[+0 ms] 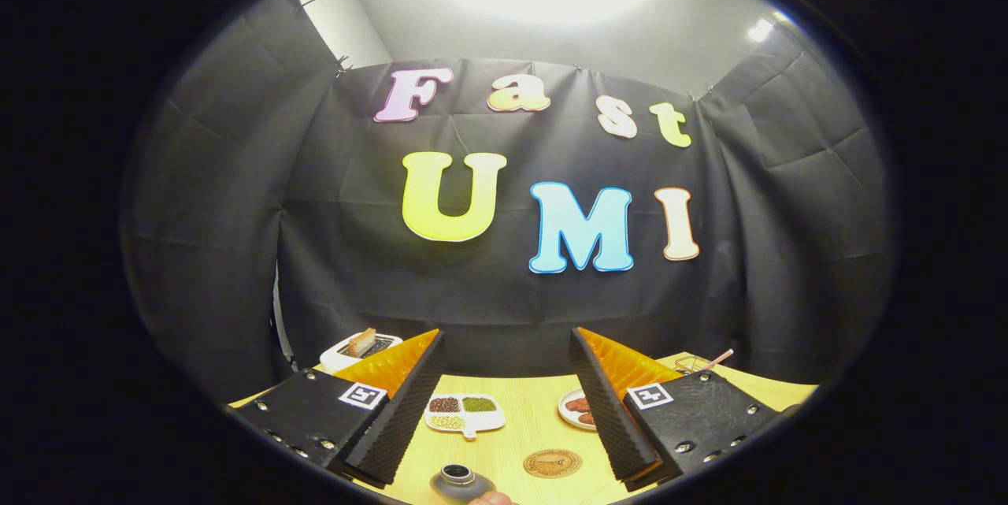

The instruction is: Take the bottle from table, then pour the juice into the cup, finally place the bottle on the coaster

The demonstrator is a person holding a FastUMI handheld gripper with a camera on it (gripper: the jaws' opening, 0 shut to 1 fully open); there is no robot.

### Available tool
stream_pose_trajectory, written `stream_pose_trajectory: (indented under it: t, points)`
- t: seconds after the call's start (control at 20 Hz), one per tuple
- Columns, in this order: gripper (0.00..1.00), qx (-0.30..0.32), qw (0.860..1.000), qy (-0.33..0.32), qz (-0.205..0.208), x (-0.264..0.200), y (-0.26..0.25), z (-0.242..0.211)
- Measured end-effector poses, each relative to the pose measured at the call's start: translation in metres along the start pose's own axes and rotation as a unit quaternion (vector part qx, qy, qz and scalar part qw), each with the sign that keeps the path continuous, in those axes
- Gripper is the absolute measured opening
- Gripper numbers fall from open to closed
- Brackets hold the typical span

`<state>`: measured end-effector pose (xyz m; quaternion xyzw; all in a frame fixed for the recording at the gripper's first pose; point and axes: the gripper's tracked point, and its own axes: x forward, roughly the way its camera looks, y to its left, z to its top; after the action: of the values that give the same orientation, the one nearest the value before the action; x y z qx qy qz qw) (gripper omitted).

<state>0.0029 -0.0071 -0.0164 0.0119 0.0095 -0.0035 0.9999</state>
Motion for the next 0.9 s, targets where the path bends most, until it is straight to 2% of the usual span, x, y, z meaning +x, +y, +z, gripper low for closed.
stream_pose_trajectory:
  t: [0.25, 0.9]
  points:
    - [0.96, -0.012, 1.0, 0.004, 0.002, -0.004, 0.006, -0.023]
    - [0.96, -0.021, 0.998, 0.051, 0.043, -0.015, 0.045, -0.136]
